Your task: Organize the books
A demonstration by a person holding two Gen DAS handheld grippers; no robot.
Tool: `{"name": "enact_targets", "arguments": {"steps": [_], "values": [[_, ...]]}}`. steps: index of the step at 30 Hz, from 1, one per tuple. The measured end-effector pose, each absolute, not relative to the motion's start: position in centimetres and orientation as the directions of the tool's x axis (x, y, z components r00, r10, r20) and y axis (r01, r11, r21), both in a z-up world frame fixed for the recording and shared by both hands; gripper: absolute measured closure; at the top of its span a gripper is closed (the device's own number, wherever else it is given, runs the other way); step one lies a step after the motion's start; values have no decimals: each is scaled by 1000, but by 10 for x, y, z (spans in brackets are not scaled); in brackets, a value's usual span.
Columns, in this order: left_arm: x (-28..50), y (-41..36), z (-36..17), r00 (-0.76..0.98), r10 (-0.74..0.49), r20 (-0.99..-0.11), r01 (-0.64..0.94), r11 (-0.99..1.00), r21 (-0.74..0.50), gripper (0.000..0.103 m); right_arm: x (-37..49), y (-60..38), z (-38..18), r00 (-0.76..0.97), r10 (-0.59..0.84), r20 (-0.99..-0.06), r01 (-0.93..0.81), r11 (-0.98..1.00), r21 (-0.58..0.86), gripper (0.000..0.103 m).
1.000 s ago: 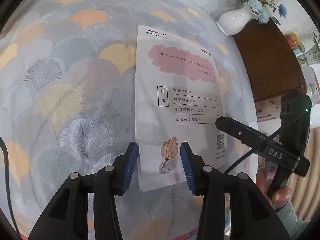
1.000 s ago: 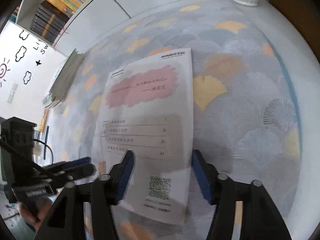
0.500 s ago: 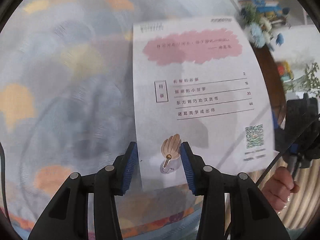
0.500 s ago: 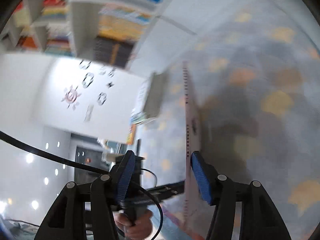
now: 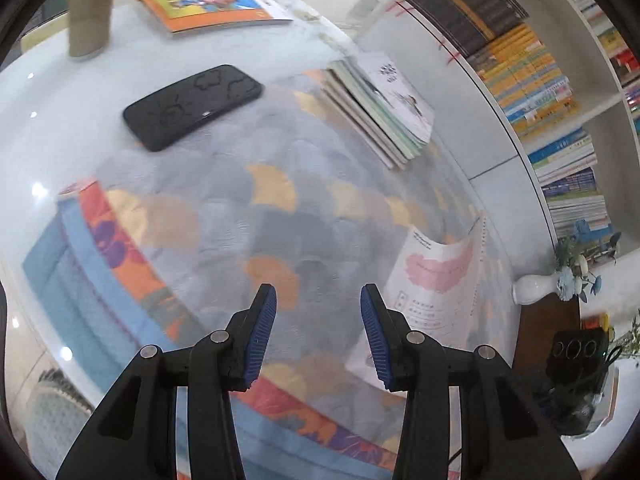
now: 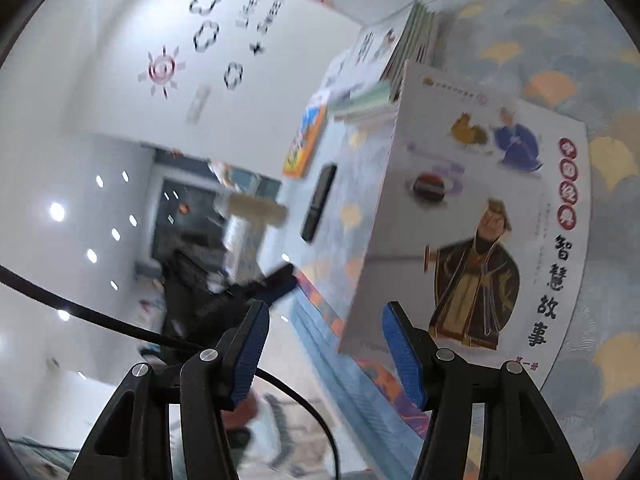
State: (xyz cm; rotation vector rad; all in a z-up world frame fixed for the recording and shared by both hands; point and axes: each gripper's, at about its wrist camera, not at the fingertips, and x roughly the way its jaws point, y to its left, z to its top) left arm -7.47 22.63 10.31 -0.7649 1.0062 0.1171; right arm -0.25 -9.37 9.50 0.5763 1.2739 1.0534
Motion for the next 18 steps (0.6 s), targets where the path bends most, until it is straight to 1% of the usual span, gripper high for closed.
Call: {"name": "enact_targets", "arguments": {"steps": [2,4,6,8,10,12,14,18], "values": [[-76,215,97,535,-263,-803,-417,744,-522,63,-6,-90,90,-44,837,-545,-343,500,795,45],[-64,201,87,505,-319,-802,-381,751,-539,63,-4,-95,83,-18,800,-599,-345,557,755,45],[-48,189,81,480,-361,-800,-339,765,-548,63,-2,-111,76,32,760,-649,-328,621,712,45],[-34,169,78,461,-423,-780,-293,757,-584,63,2,-129,68,106,699,-707,-299,701,648,45],[-23,149,75,449,-492,-746,-248,733,-633,63,8,-149,55,119,687,-717,-225,722,654,45],[-9,126,68,413,-528,-742,-215,735,-643,63,13,-157,47,132,665,-735,-187,745,640,45],[1,108,66,383,-515,-767,-203,763,-614,63,20,-160,43,150,634,-758,-170,772,612,45],[5,86,68,382,-551,-742,-181,742,-645,63,30,-144,48,154,625,-765,-189,779,598,45]]}}
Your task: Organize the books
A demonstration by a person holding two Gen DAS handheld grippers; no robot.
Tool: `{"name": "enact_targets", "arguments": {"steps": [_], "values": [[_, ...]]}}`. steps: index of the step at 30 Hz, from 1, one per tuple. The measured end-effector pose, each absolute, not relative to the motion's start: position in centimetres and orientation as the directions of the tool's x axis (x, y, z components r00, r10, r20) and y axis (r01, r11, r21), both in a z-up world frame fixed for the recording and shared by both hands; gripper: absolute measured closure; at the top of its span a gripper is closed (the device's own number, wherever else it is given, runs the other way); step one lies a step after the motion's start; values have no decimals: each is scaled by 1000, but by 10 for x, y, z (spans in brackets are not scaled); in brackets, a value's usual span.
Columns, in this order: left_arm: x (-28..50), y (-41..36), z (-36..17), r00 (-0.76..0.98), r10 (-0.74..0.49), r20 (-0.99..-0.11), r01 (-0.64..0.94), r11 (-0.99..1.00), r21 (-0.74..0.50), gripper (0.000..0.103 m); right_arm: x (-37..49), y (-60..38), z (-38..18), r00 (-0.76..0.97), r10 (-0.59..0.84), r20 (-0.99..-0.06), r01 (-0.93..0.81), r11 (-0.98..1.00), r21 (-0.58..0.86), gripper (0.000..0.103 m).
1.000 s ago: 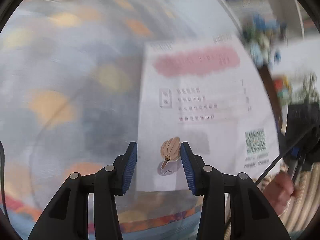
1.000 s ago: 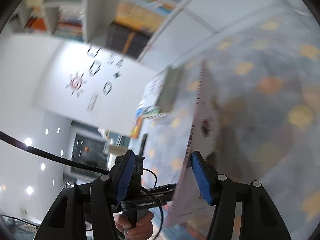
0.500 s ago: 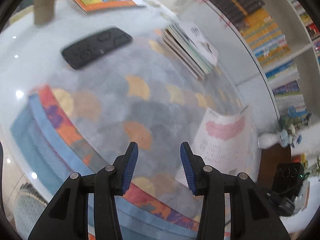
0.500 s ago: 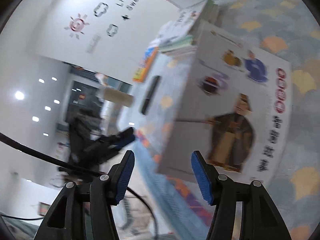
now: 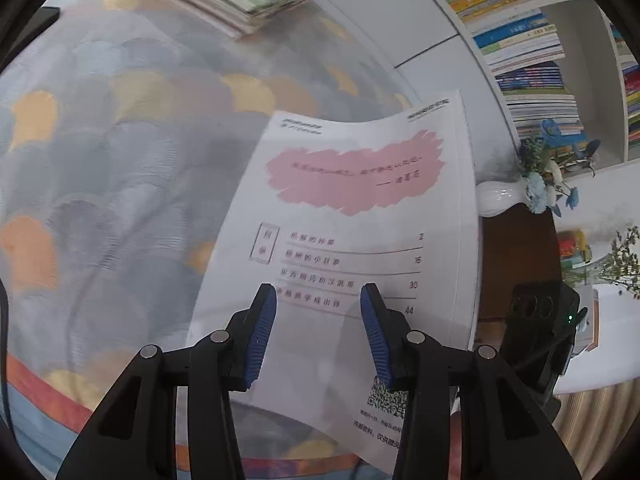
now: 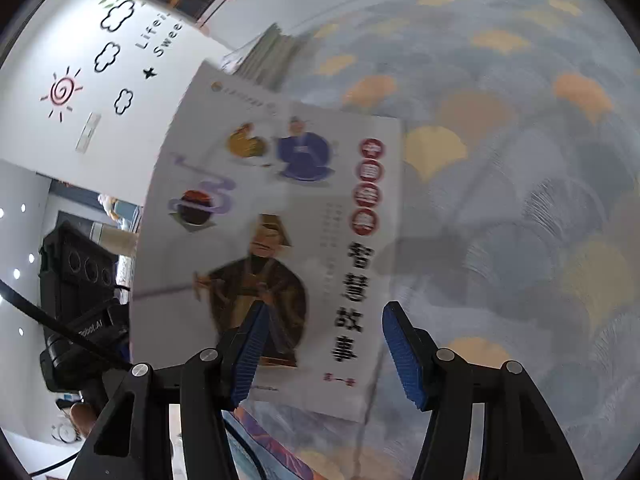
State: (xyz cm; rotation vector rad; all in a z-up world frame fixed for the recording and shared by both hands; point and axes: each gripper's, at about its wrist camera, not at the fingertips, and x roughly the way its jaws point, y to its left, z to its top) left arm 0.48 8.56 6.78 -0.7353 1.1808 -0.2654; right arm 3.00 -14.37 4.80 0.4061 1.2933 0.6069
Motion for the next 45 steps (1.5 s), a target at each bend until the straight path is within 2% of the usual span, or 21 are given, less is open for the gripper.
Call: {"name": "enact_targets", "arguments": {"steps": [4,8,11,14,18,25,27,35,37,40,42,43,45], "values": [[4,59,78,379,-633,-675,-136,684,-717,63,35,-145,57,172,621,-765,-222,781,584,45],[10,28,89,346,-750,-563,-74,576,-814,63,52,-187,62,157,674,-722,-193,738,647,46],[14,21,103,356,-763,-540,-14,573,-819,63,55,-200,68,138,693,-708,-178,720,670,47],[8,44,113,393,-754,-527,-17,567,-823,63,57,-187,82,137,757,-639,-176,653,736,47],[-18,112,118,518,-644,-563,-95,611,-786,57,66,-130,90,113,750,-652,-255,656,710,47],[-72,231,105,634,-401,-661,-358,606,-710,57,82,-56,66,7,758,-652,-277,628,727,47],[-77,245,101,630,-370,-683,-393,606,-691,57,81,-54,64,8,763,-647,-278,623,731,47],[-26,230,106,564,-385,-730,-315,718,-621,55,88,-87,27,23,758,-651,-78,651,755,47],[1,224,105,534,-363,-764,-278,778,-564,40,88,-103,19,30,764,-645,-31,646,763,47],[47,224,88,490,-337,-804,-269,819,-507,39,84,-106,10,28,752,-659,0,659,752,46],[76,220,72,463,-233,-855,-278,878,-389,40,67,-102,12,35,754,-656,3,656,754,46],[83,217,65,444,-187,-876,-277,901,-333,42,62,-88,15,50,759,-649,2,650,760,43],[96,212,45,391,-191,-900,-269,912,-310,46,51,-78,11,64,733,-677,-8,679,734,42]]}}
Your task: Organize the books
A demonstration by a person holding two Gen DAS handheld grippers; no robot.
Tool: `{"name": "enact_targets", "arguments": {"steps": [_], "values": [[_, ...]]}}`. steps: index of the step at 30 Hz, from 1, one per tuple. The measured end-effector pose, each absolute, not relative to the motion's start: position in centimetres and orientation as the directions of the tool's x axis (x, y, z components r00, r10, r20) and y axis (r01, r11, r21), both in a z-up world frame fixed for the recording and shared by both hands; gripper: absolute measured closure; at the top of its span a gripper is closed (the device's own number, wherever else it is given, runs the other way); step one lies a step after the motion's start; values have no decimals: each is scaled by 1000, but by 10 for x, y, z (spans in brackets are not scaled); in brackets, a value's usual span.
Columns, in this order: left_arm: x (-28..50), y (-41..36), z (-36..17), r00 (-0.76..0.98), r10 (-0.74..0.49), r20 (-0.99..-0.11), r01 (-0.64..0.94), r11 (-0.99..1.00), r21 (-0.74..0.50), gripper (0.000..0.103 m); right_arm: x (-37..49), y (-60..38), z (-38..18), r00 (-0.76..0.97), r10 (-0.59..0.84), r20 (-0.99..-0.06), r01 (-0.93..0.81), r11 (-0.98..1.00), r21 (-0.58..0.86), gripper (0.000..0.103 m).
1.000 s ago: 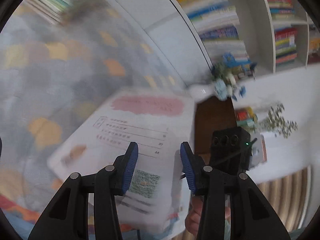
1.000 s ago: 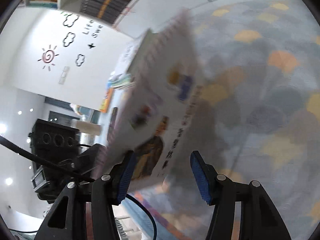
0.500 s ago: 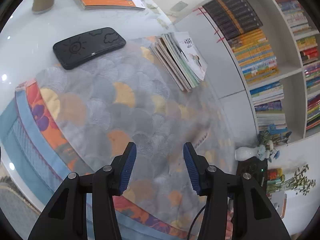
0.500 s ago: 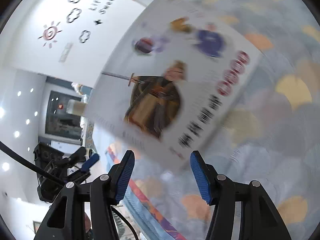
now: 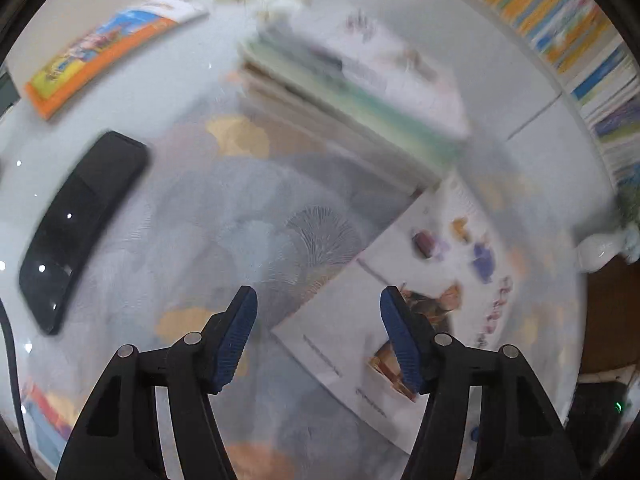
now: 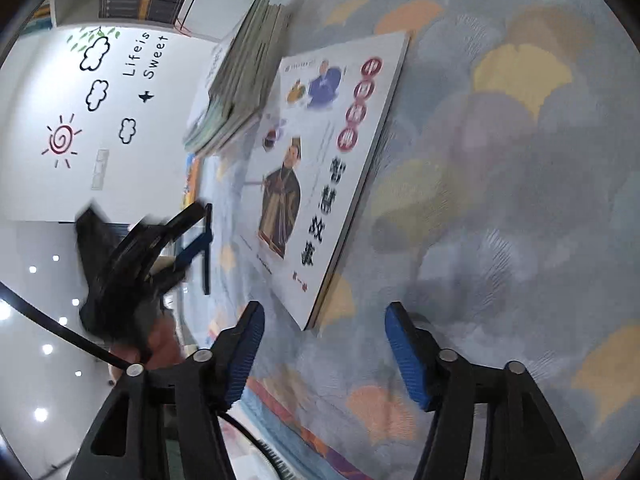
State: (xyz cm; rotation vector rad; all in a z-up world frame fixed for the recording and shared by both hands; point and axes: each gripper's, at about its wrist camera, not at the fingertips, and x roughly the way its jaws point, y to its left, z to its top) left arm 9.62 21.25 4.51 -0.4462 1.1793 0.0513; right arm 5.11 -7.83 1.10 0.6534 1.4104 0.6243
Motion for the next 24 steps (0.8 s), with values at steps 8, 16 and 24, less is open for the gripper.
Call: {"name": "enact_targets", "arguments": {"steps": [8,16,24], "values": [[48,180,26,372,-438,-819,-188,828,-528,46,48,-70,15,125,644,-754,-116,765,634,37],[-28,151,14,298,-610,-735,-214,707,-674,49,40,-136,19,105,599,-794,-184,796,577,37],[-32,151,15,339,-510,-791,-256,758,-599,72,52,-147,17,164,514,-842,-113,858,501,38]]}}
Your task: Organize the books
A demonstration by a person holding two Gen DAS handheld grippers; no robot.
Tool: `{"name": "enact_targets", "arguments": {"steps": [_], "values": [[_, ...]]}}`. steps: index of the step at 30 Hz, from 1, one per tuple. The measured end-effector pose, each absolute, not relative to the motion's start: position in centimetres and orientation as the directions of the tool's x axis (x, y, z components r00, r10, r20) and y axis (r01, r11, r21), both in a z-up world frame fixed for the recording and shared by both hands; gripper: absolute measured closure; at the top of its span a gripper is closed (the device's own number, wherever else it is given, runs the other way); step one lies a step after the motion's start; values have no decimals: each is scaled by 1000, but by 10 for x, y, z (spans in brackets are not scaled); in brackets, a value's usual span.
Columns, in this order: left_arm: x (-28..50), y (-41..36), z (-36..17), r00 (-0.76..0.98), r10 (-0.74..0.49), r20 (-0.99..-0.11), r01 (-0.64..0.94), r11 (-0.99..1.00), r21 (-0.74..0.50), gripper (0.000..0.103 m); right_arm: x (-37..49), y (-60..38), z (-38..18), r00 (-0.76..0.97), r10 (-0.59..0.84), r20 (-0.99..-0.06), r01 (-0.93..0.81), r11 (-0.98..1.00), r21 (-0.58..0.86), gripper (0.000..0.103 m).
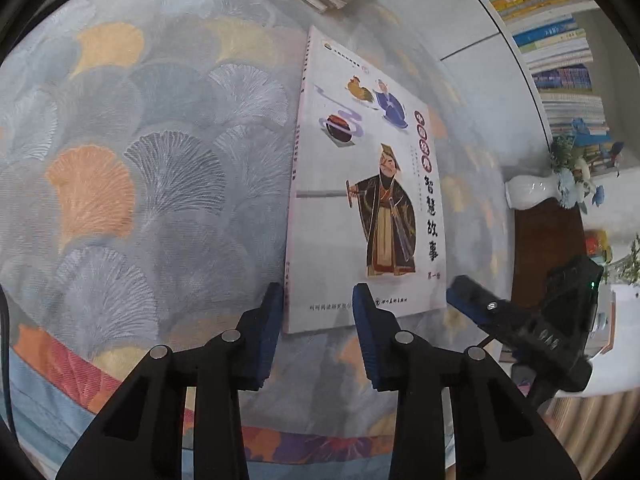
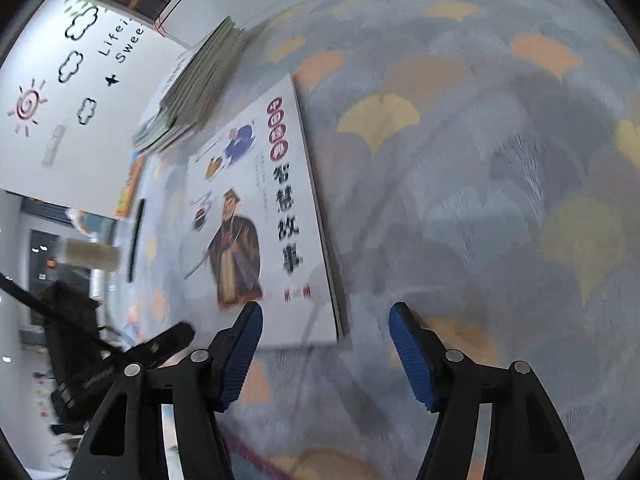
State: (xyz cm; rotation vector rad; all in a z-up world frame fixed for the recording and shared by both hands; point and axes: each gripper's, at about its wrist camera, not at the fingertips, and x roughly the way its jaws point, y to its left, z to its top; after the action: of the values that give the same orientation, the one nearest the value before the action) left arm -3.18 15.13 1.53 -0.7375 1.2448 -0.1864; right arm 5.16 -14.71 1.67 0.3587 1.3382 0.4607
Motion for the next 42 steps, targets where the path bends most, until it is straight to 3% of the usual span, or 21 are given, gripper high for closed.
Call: {"name": "enact_targets", "arguments": {"steps": [3,8,9,11,12,14,17,25,31,38,42], "values": [[-28,156,12,369,-593,-716,-282,663,-694,72,45,-123,22,166,463,-871,-213,879,426,39],[-32,145,24,444,-780,-442,-246,368,-897,71,45,-126,20,137,500,-855,-213,858,468,37],[-31,143,29,447,-781,-437,-234,369,-899,71,46,-131,19,129,530,-838,-193,843,503,36],[-26,138,33,433,-737,-519,-230,466,-854,71,50,-148,11,112,600,-792,-132,799,587,37],[-23,136,31,421,-706,-570,-242,518,-820,75,51,-153,9,107,623,-775,-111,782,614,38],[-17,130,18,384,-626,-679,-286,618,-732,92,55,-167,4,94,668,-738,-67,744,665,39],[-12,127,6,375,-548,-747,-324,678,-660,92,57,-178,-1,84,710,-699,-28,703,710,39],[-2,146,8,438,-714,-547,-359,418,-834,93,65,-209,-8,75,778,-624,60,622,781,41],[16,137,16,465,-778,-422,-358,271,-894,93,84,-213,-16,99,813,-574,99,566,819,41],[33,135,17,455,-820,-347,-361,186,-914,93,108,-206,-29,140,879,-456,178,431,885,41],[39,135,10,423,-817,-391,-380,232,-895,93,126,-188,-29,135,883,-449,178,424,888,65]]}}
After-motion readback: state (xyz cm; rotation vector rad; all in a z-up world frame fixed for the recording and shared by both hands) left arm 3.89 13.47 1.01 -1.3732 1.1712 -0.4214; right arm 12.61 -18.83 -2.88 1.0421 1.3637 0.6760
